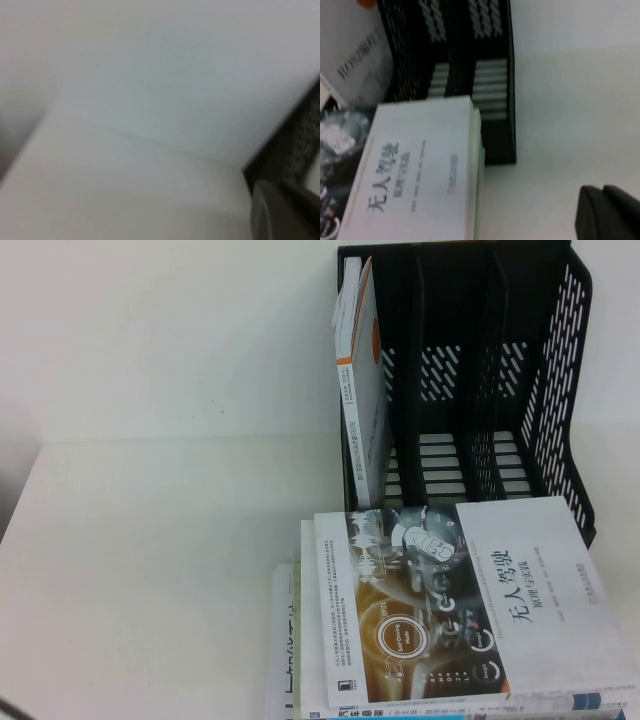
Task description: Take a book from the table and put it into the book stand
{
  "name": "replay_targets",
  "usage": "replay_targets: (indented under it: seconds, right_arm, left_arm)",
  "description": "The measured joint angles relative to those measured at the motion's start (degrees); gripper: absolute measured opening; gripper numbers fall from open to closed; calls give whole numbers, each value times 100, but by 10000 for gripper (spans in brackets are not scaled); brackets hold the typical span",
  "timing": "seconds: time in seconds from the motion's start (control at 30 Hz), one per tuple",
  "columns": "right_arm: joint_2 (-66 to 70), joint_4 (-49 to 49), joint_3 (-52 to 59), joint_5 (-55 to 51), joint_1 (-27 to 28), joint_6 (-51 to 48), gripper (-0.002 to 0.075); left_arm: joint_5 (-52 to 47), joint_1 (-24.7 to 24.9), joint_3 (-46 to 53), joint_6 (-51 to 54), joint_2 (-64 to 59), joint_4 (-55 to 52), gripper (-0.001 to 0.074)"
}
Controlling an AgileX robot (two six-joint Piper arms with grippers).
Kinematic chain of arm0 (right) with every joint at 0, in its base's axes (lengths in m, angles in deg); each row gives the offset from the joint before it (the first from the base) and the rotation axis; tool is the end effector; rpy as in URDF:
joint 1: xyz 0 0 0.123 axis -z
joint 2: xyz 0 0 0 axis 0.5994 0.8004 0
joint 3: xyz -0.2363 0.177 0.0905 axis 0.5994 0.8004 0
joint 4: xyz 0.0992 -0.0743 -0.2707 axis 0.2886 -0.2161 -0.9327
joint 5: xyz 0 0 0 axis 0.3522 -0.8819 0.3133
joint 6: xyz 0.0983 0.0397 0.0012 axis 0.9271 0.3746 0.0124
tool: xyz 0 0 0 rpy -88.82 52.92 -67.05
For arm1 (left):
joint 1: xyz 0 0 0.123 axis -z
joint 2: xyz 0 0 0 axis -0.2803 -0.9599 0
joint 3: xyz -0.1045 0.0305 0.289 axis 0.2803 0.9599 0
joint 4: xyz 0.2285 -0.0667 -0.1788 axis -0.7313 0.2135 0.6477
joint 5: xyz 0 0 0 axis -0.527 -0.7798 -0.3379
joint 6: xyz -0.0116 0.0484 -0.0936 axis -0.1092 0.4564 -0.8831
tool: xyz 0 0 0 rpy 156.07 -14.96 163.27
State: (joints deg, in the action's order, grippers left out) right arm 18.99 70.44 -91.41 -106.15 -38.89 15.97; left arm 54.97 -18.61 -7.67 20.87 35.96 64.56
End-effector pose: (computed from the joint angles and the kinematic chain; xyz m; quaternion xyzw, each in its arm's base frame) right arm 0.1431 0.0134 0.3008 0.0086 0.8302 0.0724 0.5527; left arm 0.1428 -0.0076 0.3167 -0.1490 0.7280 -0.1905 0.6415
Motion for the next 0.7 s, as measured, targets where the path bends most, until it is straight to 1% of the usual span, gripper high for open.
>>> replay_targets:
  seconds: [0.17, 0.27, 0.3, 0.4, 0.5, 0.7]
  right_arm:
    - [1348, 190, -713, -911, 0, -31, 5]
    - [2035, 587, -1164, -1304, 0, -367, 5]
    - [2265, 759, -1288, -1384, 0, -509, 5]
    - [2849, 1228, -1459, -1434, 0, -857, 5]
    - [3378, 1492, -1461, -1458, 0, -1065, 6]
    - [3966, 1557, -1470, -1433, -178, -1186, 5]
  left_arm:
    - [-1782, 0, -1187, 70, -988, 9, -2]
    - [-2727, 0, -1676, 245, -1683, -148, -2]
    - [-2905, 0, -1759, 246, -1936, -190, -2]
    - [-3231, 0, -1870, 246, -2519, -243, -2]
    - [-3410, 0, -1894, 235, -2968, -243, -2]
    - [-3722, 0, -1894, 213, -3398, -232, -2]
